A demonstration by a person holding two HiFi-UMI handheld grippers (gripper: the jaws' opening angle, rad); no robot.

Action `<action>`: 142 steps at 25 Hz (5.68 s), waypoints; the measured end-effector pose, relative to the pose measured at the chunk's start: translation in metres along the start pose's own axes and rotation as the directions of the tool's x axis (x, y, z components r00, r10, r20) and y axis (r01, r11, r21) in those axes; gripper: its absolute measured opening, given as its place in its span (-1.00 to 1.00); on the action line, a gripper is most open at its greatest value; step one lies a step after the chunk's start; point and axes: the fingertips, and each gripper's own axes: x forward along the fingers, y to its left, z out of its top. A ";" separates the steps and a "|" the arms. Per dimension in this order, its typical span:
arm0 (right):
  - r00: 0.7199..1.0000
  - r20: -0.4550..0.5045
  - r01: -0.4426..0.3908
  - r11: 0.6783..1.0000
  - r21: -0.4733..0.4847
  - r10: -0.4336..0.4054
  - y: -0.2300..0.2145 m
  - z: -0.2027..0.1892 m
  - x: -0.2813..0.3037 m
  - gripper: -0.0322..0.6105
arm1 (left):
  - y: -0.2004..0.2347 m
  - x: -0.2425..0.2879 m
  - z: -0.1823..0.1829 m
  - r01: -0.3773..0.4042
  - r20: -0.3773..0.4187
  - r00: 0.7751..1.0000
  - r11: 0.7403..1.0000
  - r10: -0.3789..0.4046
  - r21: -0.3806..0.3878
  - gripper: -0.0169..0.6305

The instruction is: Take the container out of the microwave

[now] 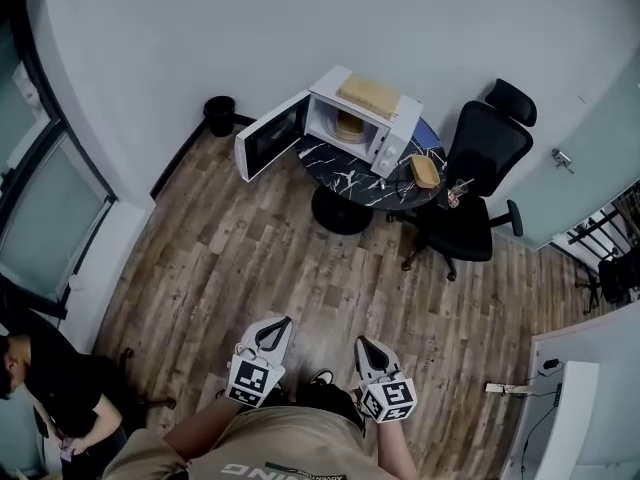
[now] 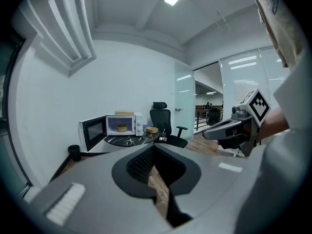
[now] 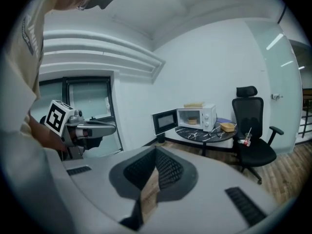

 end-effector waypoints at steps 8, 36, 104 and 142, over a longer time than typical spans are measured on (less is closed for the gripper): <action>0.998 -0.025 -0.054 0.997 -0.060 0.052 -0.015 0.012 0.055 -0.88 | 0.015 0.040 -0.013 0.008 -0.025 1.000 1.000 -0.008 0.006 -0.94; 0.975 0.005 -0.223 0.975 0.008 0.223 -0.192 0.075 0.210 -0.88 | 0.085 0.234 0.058 -0.087 -0.137 0.986 0.994 0.096 0.071 -0.94; 0.997 -0.023 -0.078 0.993 -0.088 0.076 -0.406 0.187 0.461 -0.88 | 0.315 0.634 0.083 0.326 -0.369 0.916 0.828 -0.157 0.456 -0.92; 0.982 -0.031 0.189 0.981 0.032 -0.188 -0.406 0.168 0.447 -0.88 | 0.350 0.743 -0.024 0.561 -0.649 0.761 0.519 -0.017 0.645 -0.83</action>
